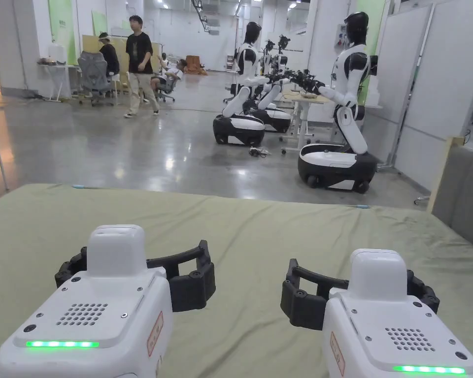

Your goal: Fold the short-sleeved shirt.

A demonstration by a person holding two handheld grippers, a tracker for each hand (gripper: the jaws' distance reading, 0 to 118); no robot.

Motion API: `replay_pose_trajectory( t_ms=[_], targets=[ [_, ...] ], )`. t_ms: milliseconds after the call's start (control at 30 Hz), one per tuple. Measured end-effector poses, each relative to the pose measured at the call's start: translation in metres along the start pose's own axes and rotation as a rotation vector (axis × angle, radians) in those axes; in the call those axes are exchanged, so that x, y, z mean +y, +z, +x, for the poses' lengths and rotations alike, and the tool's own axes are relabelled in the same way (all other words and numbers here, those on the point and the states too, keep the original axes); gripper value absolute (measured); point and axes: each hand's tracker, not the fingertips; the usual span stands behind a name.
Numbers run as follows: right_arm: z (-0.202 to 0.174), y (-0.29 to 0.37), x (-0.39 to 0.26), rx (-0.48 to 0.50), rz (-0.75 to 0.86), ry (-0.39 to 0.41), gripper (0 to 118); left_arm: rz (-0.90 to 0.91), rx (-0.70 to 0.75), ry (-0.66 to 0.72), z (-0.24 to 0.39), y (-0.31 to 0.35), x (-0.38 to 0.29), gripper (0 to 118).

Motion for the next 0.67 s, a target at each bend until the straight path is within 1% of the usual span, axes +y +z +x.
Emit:
replay_pose_trajectory(
  t_ms=[167,267,333,367,433,467,500,567,600,633,667],
  targets=[
    [0.007,0.001,0.004,0.042,-0.03,-0.092,118,0.0,0.002,0.006,-0.001,0.0,0.001,117],
    [0.01,0.001,0.006,0.042,-0.03,-0.108,118,0.006,0.0,0.007,-0.001,0.002,0.001,117],
    [0.009,0.001,0.007,0.023,-0.031,-0.105,118,0.011,0.003,0.003,-0.001,0.003,0.002,117],
    [0.008,-0.001,0.008,0.007,-0.045,-0.074,118,0.013,0.005,0.002,-0.001,0.003,0.002,117],
    [0.006,0.0,0.006,-0.004,-0.024,-0.055,118,0.016,0.006,0.004,-0.002,0.003,0.002,117],
    [0.004,0.0,0.005,-0.036,-0.009,-0.046,118,0.018,0.004,0.009,-0.002,0.003,0.002,117],
    [0.002,0.0,0.004,-0.04,-0.011,-0.033,118,0.019,0.003,0.012,-0.002,0.003,0.002,117],
    [0.002,0.001,0.004,-0.02,-0.014,-0.028,118,0.017,0.004,0.012,-0.003,0.003,0.002,117],
    [-0.001,0.0,0.004,-0.036,-0.014,-0.028,118,0.014,0.007,0.011,-0.003,0.003,0.001,117],
    [0.0,0.0,0.004,-0.033,-0.009,-0.043,118,0.013,0.01,0.01,-0.004,0.002,0.001,117],
    [0.002,-0.001,0.005,-0.033,-0.019,-0.074,118,0.012,0.014,0.012,-0.005,0.002,0.001,117]
  ],
)
